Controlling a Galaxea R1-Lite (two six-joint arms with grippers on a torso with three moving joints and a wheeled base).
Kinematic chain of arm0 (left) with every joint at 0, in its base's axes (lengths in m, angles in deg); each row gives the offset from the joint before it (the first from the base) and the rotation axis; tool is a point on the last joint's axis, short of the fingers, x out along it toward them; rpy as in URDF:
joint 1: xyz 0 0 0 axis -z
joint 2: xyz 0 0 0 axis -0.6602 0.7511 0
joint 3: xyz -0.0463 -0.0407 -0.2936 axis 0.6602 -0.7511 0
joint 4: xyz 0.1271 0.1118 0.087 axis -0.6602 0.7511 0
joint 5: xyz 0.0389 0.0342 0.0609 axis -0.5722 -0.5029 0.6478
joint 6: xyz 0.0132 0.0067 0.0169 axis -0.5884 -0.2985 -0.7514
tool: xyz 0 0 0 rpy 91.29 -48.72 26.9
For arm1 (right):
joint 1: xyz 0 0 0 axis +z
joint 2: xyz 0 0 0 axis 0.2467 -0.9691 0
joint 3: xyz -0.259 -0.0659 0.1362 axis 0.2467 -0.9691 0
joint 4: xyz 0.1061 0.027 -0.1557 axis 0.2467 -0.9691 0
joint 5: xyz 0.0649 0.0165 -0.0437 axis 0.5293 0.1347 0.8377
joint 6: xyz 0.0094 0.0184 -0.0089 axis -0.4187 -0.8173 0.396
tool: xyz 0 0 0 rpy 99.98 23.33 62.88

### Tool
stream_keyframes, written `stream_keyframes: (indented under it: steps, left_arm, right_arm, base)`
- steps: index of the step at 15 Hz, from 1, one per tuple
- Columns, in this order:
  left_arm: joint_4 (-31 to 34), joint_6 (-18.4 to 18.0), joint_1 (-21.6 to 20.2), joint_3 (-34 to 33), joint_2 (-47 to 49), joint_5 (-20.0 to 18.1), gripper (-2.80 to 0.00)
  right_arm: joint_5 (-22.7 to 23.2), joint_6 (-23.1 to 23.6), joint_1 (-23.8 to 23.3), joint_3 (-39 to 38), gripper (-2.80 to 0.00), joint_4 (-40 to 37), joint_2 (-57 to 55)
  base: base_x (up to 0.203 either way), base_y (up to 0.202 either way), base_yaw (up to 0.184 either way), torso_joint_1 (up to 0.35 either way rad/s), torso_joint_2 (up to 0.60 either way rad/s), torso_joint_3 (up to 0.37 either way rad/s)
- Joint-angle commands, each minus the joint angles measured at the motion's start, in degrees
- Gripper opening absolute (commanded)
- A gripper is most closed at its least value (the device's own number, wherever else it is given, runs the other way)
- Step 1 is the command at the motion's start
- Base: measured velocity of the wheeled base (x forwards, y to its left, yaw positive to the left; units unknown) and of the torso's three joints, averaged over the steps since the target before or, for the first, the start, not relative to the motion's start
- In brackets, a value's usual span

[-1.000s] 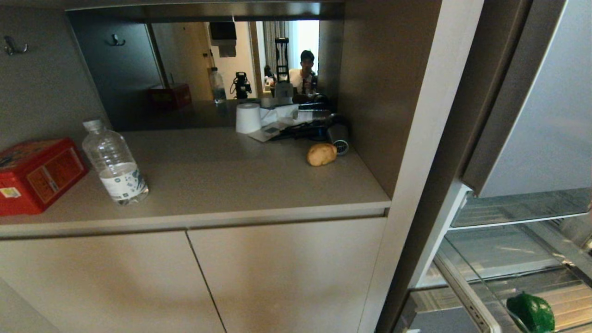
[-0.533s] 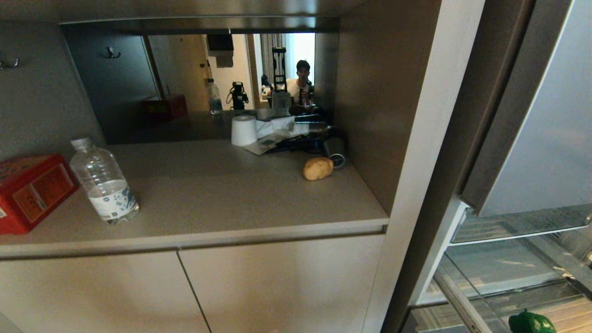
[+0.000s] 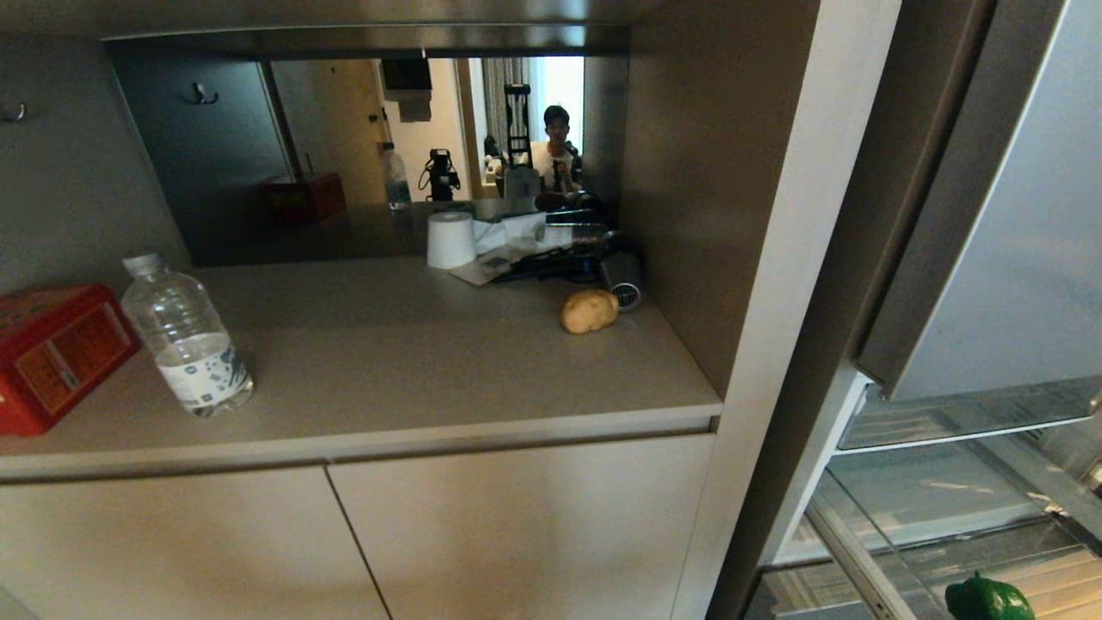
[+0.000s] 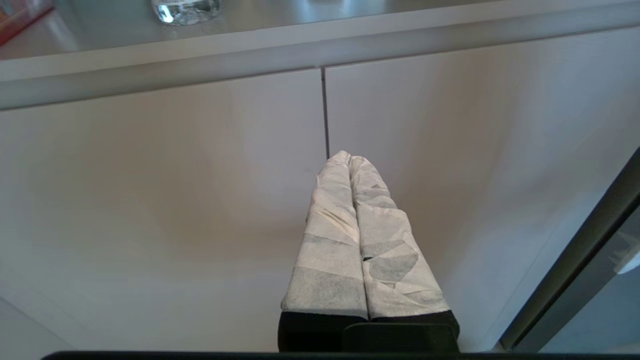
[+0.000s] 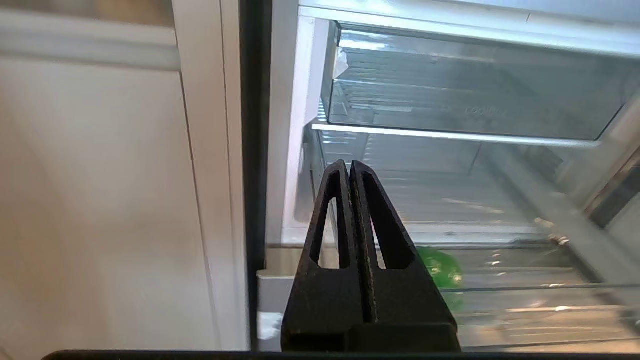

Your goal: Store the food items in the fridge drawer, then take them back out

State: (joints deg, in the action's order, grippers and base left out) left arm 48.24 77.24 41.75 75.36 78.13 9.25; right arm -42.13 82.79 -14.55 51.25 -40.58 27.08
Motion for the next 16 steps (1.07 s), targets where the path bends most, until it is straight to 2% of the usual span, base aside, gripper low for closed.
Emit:
stream_keyframes:
  steps: [1, 2, 5, 9, 11, 13, 15, 16]
  left_arm:
    - [0.0, -0.3, 0.0, -0.1, 0.1, -0.1, -2.8]
    - [0.0, -0.3, 0.0, -0.1, 0.1, -0.1, -2.8]
    - [0.0, -1.2, 0.0, -0.1, 0.1, -0.4, -2.8]
    - [0.0, -1.5, 0.0, -0.1, 0.1, -0.5, -2.8]
    - [0.0, -1.4, 0.0, -0.1, 0.1, -0.5, -2.8]
    - [0.0, -1.5, 0.0, 0.0, 0.1, -0.5, -2.8]
    - [0.1, -1.5, 0.0, 0.0, 0.1, -0.6, -2.8]
    - [0.1, -1.5, 0.0, 0.0, 0.1, -0.6, -2.8]
  right_arm:
    - [1.8, 1.6, 0.0, -1.3, -2.8, 0.4, 0.0]
    - [3.9, 2.1, 0.0, 1.2, -2.8, 0.3, 0.0]
    - [18.2, -1.2, -0.1, 14.4, -2.8, -3.6, -4.6]
    - [37.4, -4.7, -0.1, 27.9, -2.8, -7.5, -27.0]
    - [43.5, -5.1, 0.5, 34.2, -2.8, -8.1, -39.6]
    - [45.1, -5.1, 5.0, 40.3, -2.8, -8.5, -51.8]
    - [40.7, -5.2, 15.8, 44.6, -2.8, -8.5, -60.5]
    - [36.3, -5.2, 22.4, 45.8, -2.8, -7.6, -64.0]
  base:
    - [0.0, 0.0, 0.0, 0.0, 0.0, 0.0]
    - [0.0, 0.0, 0.0, 0.0, 0.0, 0.0]
    - [0.0, 0.0, 0.0, 0.0, 0.0, 0.0]
    - [0.0, 0.0, 0.0, 0.0, 0.0, 0.0]
    - [0.0, 0.0, 0.0, 0.0, 0.0, 0.0]
    - [0.0, 0.0, 0.0, 0.0, 0.0, 0.0]
    - [0.0, 0.0, 0.0, 0.0, 0.0, 0.0]
    - [0.0, 0.0, 0.0, 0.0, 0.0, 0.0]
